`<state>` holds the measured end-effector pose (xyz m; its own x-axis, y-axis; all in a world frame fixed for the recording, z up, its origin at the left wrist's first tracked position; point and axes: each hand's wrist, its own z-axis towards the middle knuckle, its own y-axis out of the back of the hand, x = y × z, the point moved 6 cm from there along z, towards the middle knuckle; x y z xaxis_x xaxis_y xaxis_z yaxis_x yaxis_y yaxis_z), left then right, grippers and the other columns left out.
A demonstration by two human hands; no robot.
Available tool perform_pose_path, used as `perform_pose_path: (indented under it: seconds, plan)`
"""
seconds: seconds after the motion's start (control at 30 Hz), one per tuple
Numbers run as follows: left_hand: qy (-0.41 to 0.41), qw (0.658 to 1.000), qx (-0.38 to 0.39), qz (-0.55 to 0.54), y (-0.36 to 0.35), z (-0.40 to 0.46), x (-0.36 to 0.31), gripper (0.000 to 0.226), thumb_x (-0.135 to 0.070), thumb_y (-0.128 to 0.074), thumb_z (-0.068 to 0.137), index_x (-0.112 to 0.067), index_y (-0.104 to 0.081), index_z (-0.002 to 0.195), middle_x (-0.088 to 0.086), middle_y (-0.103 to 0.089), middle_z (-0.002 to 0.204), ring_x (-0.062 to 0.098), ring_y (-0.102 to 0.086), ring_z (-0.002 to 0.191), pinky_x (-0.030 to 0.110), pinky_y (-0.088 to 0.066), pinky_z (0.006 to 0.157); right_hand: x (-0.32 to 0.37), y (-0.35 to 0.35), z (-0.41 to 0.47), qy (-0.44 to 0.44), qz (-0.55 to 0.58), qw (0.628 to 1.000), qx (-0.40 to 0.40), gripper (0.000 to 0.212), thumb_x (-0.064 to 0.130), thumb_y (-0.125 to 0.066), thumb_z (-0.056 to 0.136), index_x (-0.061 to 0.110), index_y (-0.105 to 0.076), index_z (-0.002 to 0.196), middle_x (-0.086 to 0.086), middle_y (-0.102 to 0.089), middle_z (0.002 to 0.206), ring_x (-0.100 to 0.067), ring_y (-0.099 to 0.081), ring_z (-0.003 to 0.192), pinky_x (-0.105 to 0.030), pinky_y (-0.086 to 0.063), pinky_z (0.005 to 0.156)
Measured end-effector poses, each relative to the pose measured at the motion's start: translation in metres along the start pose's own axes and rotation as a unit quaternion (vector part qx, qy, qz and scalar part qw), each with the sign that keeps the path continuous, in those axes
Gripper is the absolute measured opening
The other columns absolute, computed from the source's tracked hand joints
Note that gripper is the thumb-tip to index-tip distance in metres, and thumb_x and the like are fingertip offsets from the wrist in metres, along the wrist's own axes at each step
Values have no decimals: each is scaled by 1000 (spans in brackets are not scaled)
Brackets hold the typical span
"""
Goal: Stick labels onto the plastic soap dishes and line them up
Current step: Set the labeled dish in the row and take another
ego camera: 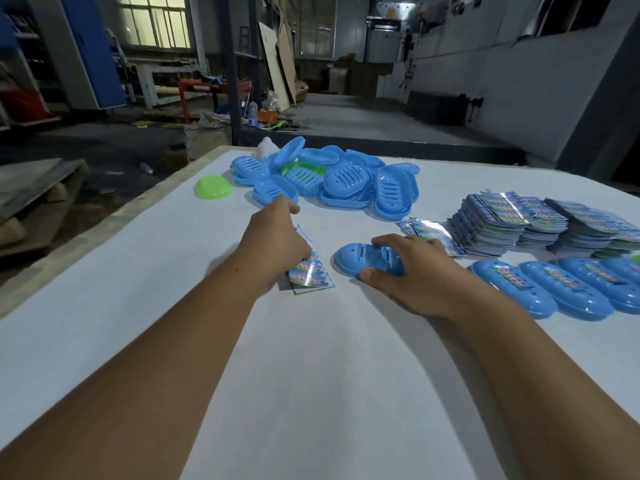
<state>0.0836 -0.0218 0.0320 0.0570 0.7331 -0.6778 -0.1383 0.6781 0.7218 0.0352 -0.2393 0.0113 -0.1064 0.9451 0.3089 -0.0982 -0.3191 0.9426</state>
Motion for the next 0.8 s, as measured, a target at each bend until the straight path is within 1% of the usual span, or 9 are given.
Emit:
perform_pose_path:
  seconds: [0.1,0.17,0.27,0.33,0.43,0.53,0.67,0.73,0.8]
  plan:
    - [-8,992,10,-128,-1,-2,-7,54,-23,-89,72,-27,-57,116,-5,-71,88,12,-70,84,30,-56,75,2,4,0,9,1,1000,-26,64,66,-57,88,35,-48,144,0,-55,141,-28,-38,132,-33,-29,99]
    - [-33,978,30,-205,-2,-4,-16,41,-25,-89,72,-27,-60,101,-4,-76,78,12,-74,75,33,-59,73,4,11,1,21,64,995,-76,59,62,-61,88,36,-53,141,5,-59,136,-23,-43,133,-35,-36,104]
    - [-64,954,79,-283,-7,-11,-29,33,-22,-89,75,-19,-62,95,-7,-77,77,12,-76,71,29,-61,64,8,19,2,36,259,958,-120,56,47,-74,87,33,-55,138,16,-70,111,-5,-64,108,-27,-51,92]
    - [-73,943,104,-308,-12,-15,-34,33,-22,-88,75,-17,-63,96,-8,-77,78,12,-76,72,23,-58,60,10,19,3,39,362,926,-97,61,32,-79,87,33,-49,140,12,-77,90,0,-70,84,-17,-54,72]
    - [-71,947,108,-295,-17,-16,-36,32,-33,-85,79,-23,-65,101,-5,-78,82,9,-75,76,26,-58,70,7,22,2,29,394,913,-100,58,21,-77,90,33,-48,138,11,-77,78,-2,-70,72,-23,-53,64]
    - [-63,955,79,-278,-13,-13,-34,23,-35,-78,83,-29,-66,102,-9,-77,80,1,-66,66,14,-47,55,4,25,4,10,382,918,-107,42,18,-68,96,33,-52,132,13,-75,79,-3,-71,78,-31,-54,70]
    - [-52,967,74,-239,-14,-13,-32,26,-26,-74,79,-38,-65,100,-5,-76,76,0,-59,57,19,-43,49,2,25,4,-2,378,919,-113,39,17,-66,98,34,-53,131,17,-72,73,-10,-71,82,-41,-59,79]
    - [-49,970,69,-228,-13,-14,-32,28,-26,-75,77,-40,-64,99,-6,-74,70,-1,-50,45,16,-40,40,1,24,5,-10,376,920,-112,41,18,-67,97,34,-53,133,17,-71,71,-11,-72,85,-44,-61,85]
    - [-58,970,76,-226,-13,-15,-33,29,-24,-75,79,-38,-62,101,-11,-72,66,-3,-51,43,12,-38,39,-1,23,6,-19,374,921,-108,41,21,-67,98,37,-52,133,17,-71,73,-8,-73,85,-42,-62,84]
